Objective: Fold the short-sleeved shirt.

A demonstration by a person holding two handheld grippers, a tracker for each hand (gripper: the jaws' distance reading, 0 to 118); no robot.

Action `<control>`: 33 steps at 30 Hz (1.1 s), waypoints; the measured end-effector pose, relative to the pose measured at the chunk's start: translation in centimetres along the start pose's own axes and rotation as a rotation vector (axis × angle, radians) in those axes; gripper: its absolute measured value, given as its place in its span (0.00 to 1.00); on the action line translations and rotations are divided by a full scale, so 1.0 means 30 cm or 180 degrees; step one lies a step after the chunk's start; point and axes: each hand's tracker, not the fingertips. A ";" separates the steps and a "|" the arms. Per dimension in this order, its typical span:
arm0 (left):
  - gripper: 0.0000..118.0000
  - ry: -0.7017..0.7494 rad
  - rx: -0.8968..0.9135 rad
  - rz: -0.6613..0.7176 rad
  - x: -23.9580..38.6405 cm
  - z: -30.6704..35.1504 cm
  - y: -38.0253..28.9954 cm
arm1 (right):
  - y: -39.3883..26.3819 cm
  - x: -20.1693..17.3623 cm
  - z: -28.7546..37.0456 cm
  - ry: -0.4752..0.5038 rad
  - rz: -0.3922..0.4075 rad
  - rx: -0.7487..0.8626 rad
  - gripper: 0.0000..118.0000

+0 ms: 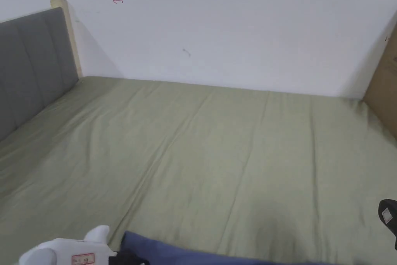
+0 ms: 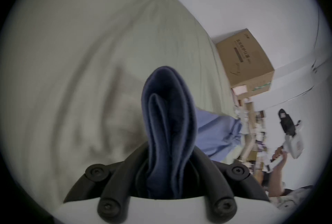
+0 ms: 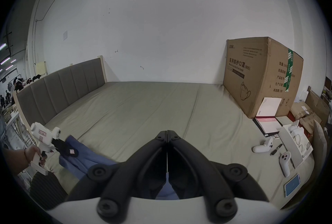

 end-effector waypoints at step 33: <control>0.99 -0.0219 -0.0822 -0.0560 0.699 -0.467 -0.135 | -0.123 0.172 0.115 0.0019 -0.0612 -0.0065 0.00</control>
